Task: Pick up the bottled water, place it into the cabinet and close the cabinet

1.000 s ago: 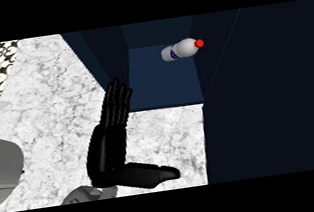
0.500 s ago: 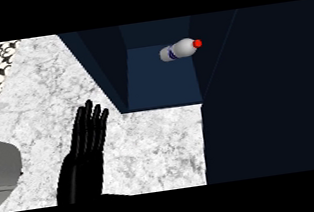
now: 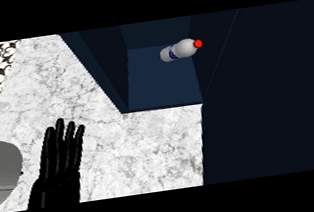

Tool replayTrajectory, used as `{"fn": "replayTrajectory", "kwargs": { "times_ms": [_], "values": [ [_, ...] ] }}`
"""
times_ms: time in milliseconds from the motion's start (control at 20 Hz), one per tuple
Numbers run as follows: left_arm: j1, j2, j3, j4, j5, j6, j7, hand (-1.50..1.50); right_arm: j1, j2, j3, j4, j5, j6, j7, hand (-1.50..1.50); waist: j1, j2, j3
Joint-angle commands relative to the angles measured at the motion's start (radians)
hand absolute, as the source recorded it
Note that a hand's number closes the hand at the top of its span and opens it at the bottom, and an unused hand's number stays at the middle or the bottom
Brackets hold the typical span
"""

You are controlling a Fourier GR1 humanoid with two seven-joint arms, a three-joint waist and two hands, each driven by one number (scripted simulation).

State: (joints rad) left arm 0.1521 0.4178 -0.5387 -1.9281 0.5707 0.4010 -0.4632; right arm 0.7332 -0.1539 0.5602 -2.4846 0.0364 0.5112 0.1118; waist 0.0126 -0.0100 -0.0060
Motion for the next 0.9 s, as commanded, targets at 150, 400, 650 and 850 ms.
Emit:
{"fn": "replayTrajectory", "kwargs": {
  "times_ms": [150, 400, 650, 850],
  "values": [
    [0.065, 0.033, 0.024, -0.027, 0.005, -0.025, -0.024, -1.50, -0.192, 0.078, 0.256, -0.080, 0.194, -0.033, 0.149, 1.50, 0.008, 0.000, -0.003],
    [0.114, 0.095, 0.113, -0.058, 0.078, -0.089, -0.026, -1.50, -0.342, 0.133, 0.284, -0.040, 0.214, -0.056, 0.256, 1.50, 0.017, -0.004, -0.005],
    [0.130, 0.139, 0.164, -0.088, 0.117, -0.128, -0.010, -1.50, -0.471, 0.149, 0.318, 0.028, 0.213, -0.153, 0.314, 1.50, 0.012, -0.006, -0.005],
    [0.159, 0.135, 0.165, -0.075, 0.125, -0.163, -0.041, -1.50, -0.582, 0.148, 0.306, 0.080, 0.204, -0.212, 0.345, 1.50, 0.022, -0.001, -0.006]
  ]
}}
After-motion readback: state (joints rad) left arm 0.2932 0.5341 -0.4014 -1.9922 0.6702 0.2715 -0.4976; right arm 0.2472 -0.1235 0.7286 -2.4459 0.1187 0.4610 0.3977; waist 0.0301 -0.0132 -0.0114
